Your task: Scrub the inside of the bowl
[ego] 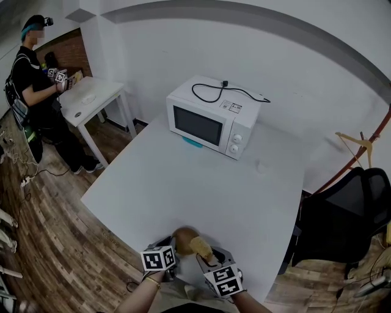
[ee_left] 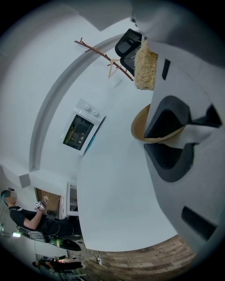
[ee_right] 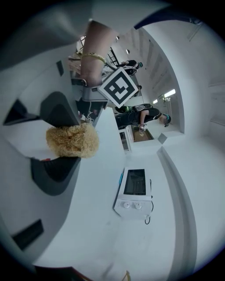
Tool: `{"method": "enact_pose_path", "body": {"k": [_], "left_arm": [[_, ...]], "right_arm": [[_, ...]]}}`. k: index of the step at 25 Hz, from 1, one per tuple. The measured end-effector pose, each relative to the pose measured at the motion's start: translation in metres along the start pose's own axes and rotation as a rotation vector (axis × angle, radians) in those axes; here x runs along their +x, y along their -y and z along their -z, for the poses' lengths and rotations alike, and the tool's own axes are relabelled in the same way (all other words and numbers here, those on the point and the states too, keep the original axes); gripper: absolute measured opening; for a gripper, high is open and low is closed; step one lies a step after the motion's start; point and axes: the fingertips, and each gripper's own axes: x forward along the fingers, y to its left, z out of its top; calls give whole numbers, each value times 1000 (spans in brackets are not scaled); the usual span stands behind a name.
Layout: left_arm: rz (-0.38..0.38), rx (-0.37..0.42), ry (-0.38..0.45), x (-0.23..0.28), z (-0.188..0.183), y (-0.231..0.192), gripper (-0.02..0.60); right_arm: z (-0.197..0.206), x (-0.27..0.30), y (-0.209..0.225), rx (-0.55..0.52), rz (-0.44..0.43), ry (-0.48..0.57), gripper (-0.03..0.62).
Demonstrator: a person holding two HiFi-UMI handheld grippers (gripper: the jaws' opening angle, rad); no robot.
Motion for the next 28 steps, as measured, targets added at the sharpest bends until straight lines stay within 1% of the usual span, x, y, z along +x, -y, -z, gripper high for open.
{"method": "enact_pose_path", "body": {"k": [4, 5, 7, 11, 16, 22, 26, 28], "left_arm": [[-12, 17, 9, 1, 1, 0, 37], [-12, 18, 15, 1, 1, 0, 46], [-8, 12, 29, 0, -1, 1, 139], [-21, 19, 51, -8, -3, 0, 160], [-4, 44, 80, -22, -7, 5, 160], [67, 59, 130, -65, 5, 26, 158], [97, 86, 164, -98, 17, 38, 141], [98, 102, 180, -114, 24, 42, 114]], "right_arm": [[7, -6, -1, 14, 5, 6, 184], [9, -7, -1, 15, 5, 6, 184], [12, -9, -2, 15, 7, 5, 184], [11, -14, -6, 22, 17, 21, 184], [7, -22, -12, 23, 35, 62, 184], [9, -43, -32, 57, 61, 126, 184], [12, -59, -53, 69, 66, 156, 184], [15, -68, -62, 82, 68, 171, 184]]}}
